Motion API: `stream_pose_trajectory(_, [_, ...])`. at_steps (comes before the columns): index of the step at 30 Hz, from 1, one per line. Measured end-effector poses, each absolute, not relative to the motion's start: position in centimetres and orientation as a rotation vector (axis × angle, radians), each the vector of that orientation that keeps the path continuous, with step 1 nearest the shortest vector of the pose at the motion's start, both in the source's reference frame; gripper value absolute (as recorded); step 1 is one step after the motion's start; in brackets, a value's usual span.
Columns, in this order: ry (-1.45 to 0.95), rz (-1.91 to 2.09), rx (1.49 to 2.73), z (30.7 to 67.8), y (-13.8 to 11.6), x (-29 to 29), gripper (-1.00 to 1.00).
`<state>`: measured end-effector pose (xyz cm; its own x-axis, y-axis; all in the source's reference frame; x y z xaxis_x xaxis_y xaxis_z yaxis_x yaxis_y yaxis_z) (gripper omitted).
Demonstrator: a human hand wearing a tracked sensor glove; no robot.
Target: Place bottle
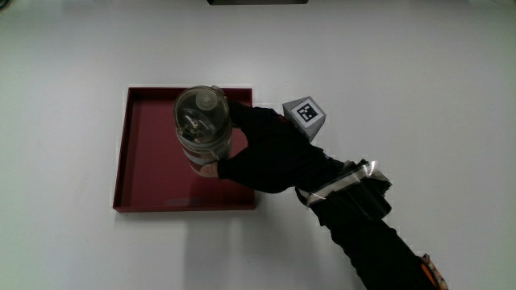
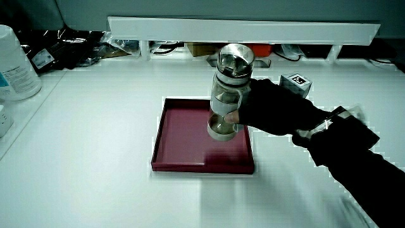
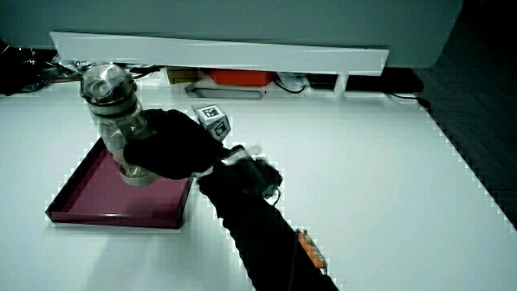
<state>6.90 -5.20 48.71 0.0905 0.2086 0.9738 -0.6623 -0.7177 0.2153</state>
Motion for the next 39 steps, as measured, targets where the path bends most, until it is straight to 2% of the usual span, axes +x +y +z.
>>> stream_pose_trajectory(16, [-0.28,1.669,1.656,55.4,-3.7,5.2,0.0])
stream_pose_trajectory(31, [-0.232,1.681,1.616,56.3,-3.3,5.4,0.0])
stream_pose_trajectory(39, [-0.233,1.685,1.588,56.4,-3.1,5.5,-0.33])
